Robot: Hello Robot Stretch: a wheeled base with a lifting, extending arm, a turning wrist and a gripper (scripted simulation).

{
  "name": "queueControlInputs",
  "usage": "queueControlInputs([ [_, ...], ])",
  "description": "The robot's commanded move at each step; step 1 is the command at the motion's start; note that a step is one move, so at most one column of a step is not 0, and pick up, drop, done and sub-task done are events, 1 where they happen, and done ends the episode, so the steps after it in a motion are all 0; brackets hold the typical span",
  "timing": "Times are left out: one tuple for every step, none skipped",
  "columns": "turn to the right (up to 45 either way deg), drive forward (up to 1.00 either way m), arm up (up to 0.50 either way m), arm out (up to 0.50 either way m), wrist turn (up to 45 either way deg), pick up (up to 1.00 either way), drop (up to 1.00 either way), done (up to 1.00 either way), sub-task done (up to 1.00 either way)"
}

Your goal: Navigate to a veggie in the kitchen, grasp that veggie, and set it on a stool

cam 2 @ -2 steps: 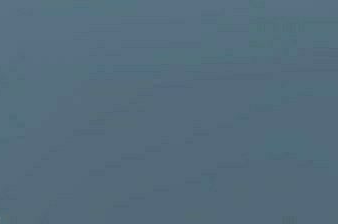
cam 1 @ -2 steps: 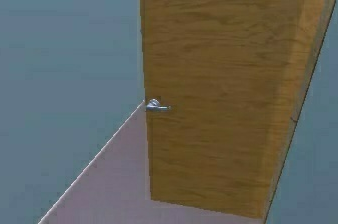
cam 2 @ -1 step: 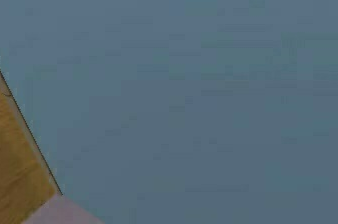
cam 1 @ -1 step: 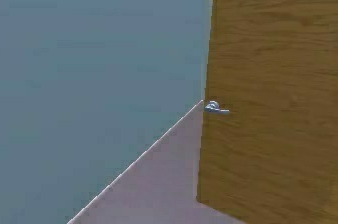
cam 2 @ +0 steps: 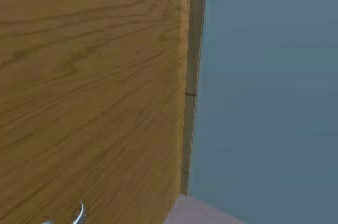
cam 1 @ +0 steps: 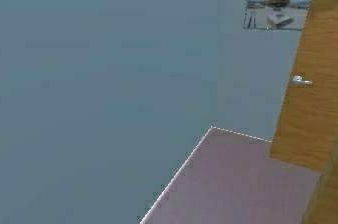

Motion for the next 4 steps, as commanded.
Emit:
queueControlInputs([
  [-6.0, 0.00, 0.00, 0.00, 0.0, 0.00, 0.00, 0.00, 0.00],
  [0.0, 0.45, 0.00, 0.00, 0.0, 0.00, 0.00, 0.00, 0.00],
  [45.0, 0.00, 0.00, 0.00, 0.0, 0.00, 0.00, 0.00, 0.00],
  [27.0, 0.00, 0.00, 0.00, 0.0, 0.00, 0.00, 0.00, 0.00],
])
